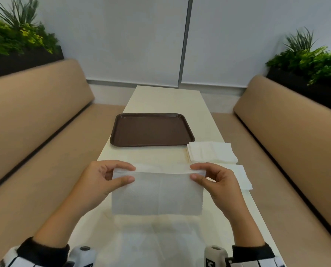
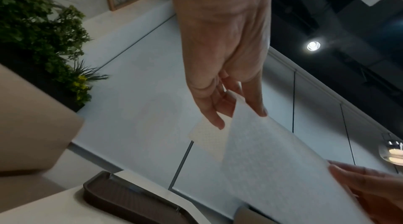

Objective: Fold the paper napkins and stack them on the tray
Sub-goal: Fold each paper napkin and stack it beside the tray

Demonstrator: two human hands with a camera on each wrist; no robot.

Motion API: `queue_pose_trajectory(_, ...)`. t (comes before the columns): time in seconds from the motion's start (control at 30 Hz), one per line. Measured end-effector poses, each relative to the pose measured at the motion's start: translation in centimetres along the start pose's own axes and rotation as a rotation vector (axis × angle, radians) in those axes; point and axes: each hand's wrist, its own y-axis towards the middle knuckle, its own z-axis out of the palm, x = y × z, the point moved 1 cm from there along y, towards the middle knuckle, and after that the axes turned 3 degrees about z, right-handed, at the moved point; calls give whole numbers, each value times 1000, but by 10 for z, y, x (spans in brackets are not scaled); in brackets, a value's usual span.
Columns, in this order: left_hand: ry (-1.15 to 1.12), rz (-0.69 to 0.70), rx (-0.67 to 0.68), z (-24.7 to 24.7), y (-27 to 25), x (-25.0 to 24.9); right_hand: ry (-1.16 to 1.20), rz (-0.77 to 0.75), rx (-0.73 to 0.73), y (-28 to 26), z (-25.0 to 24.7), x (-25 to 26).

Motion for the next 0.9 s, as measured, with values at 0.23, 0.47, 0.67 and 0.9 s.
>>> queue_pose_trajectory(0.23, 284, -71, 91, 17, 18, 27, -218, 79, 41, 0, -21, -37)
queue_pose_trajectory(0.47, 109, -175, 318, 90, 63, 45, 103, 304, 114, 7, -79, -72)
queue_pose_trajectory(0.67, -62, -314, 372, 179, 133, 70, -191, 299, -117, 75, -134, -87)
queue_pose_trajectory(0.9, 165, -357, 289, 244, 178, 120, -526, 424, -98, 136, -162, -135)
